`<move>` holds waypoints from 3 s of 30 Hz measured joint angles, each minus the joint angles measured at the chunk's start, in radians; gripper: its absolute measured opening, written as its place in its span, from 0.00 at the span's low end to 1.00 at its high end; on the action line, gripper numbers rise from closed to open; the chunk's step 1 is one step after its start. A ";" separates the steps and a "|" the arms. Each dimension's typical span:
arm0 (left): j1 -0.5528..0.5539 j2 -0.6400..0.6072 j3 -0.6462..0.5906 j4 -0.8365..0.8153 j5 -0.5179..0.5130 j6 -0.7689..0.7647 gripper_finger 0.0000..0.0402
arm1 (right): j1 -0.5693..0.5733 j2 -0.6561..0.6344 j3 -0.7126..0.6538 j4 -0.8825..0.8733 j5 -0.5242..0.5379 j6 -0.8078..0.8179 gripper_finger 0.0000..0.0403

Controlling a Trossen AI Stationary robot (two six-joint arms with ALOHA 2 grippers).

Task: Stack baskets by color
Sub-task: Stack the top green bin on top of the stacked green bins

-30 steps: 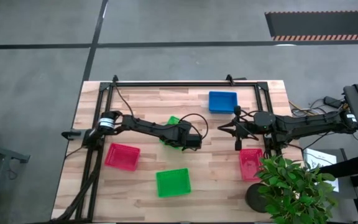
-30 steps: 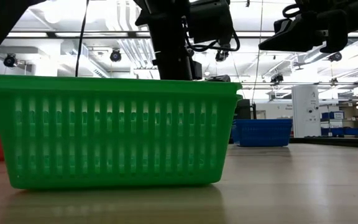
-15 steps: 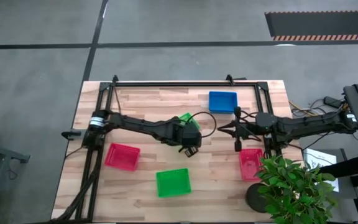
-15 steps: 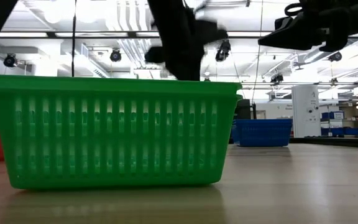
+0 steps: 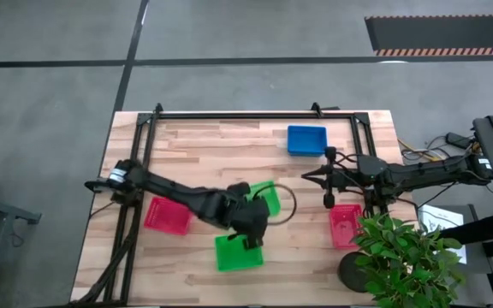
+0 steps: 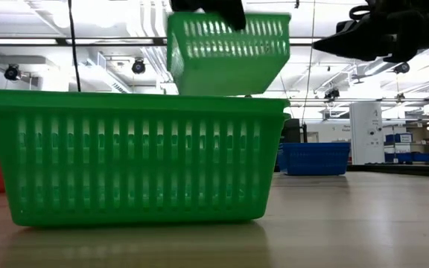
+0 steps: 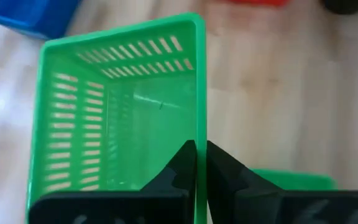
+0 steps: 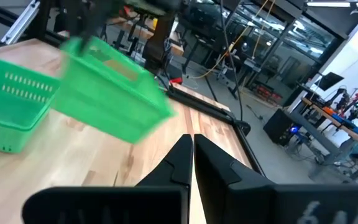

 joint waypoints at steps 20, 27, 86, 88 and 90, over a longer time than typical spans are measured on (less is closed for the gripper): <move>-0.270 0.037 0.012 0.003 -0.086 -0.188 0.00 | 0.000 -0.008 0.006 0.028 0.040 -0.081 0.02; -0.294 0.088 0.043 -0.107 -0.091 -0.251 0.00 | 0.000 0.001 0.006 0.020 0.062 -0.074 0.02; -0.298 0.112 -0.112 0.055 -0.040 -0.293 0.32 | 0.000 0.030 0.006 -0.005 0.114 -0.047 0.02; -0.298 0.096 -0.107 0.054 -0.037 -0.275 0.33 | 0.000 0.030 0.006 -0.007 0.114 -0.047 0.02; -0.297 0.080 -0.101 0.058 -0.038 -0.273 0.34 | 0.000 0.030 0.006 -0.007 0.114 -0.047 0.02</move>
